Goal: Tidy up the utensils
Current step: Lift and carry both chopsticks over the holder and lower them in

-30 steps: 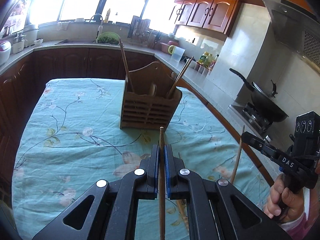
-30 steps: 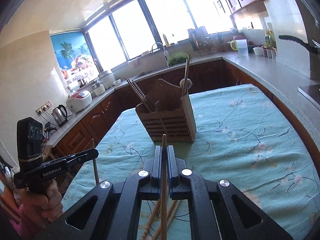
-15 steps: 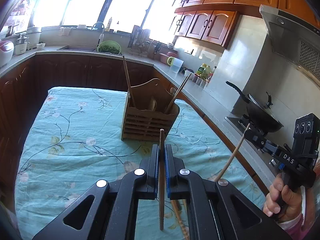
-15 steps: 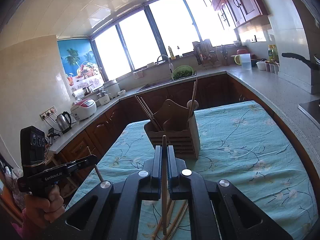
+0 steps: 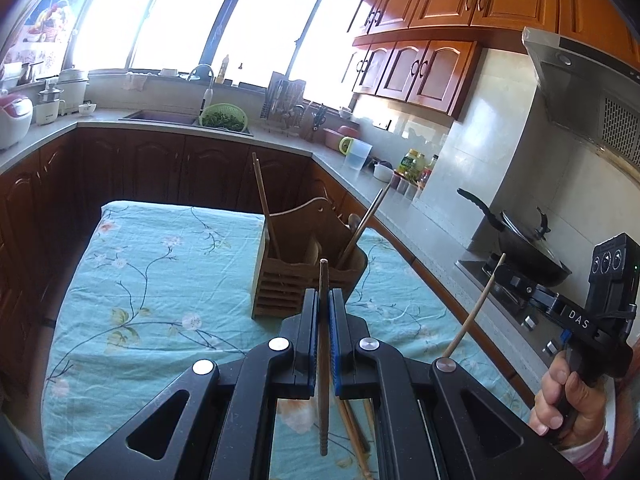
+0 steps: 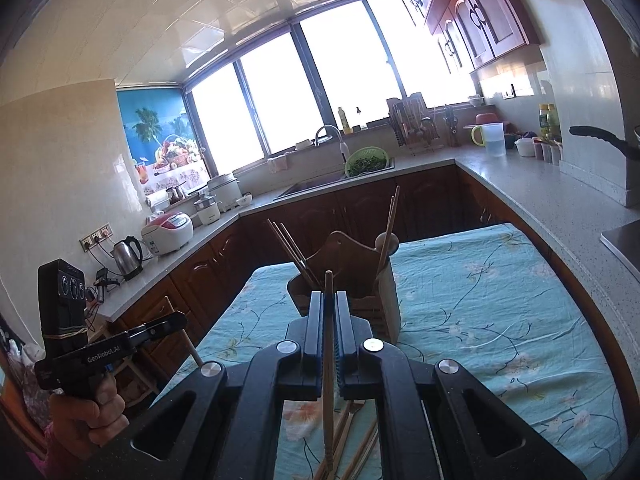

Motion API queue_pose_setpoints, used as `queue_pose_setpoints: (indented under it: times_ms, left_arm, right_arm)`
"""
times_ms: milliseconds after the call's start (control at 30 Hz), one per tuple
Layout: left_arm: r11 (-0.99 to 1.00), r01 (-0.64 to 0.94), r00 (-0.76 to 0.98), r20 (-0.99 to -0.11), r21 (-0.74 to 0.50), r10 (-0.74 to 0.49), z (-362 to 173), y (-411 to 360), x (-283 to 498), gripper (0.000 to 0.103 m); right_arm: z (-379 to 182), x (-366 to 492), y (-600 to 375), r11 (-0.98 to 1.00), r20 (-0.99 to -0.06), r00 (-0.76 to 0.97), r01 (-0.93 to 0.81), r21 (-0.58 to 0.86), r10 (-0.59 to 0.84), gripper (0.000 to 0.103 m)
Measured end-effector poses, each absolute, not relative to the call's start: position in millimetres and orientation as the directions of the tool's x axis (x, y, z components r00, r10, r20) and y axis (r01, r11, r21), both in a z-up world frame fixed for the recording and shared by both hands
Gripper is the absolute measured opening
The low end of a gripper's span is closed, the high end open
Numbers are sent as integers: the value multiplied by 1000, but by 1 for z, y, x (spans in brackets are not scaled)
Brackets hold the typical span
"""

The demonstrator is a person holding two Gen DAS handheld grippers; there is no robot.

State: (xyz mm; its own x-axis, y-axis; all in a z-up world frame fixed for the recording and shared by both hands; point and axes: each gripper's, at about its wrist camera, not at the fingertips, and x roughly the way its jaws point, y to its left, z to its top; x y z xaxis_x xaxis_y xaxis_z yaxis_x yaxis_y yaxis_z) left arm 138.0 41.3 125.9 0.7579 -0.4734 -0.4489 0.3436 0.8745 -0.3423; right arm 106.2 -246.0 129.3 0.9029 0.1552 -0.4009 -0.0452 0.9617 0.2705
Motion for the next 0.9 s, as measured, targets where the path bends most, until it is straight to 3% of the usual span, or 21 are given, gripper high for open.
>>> queue_pose_setpoints:
  times_ms: [433, 900]
  left_arm:
    - [892, 326, 844, -328, -313, -424, 166, 49, 186, 3]
    - [902, 270, 898, -251, -337, -362, 163, 41, 250, 3]
  right_arm:
    - [181, 160, -266, 964, -277, 956, -24, 264, 100, 4]
    - [197, 224, -291, 958, -207, 978, 24, 287, 38, 4]
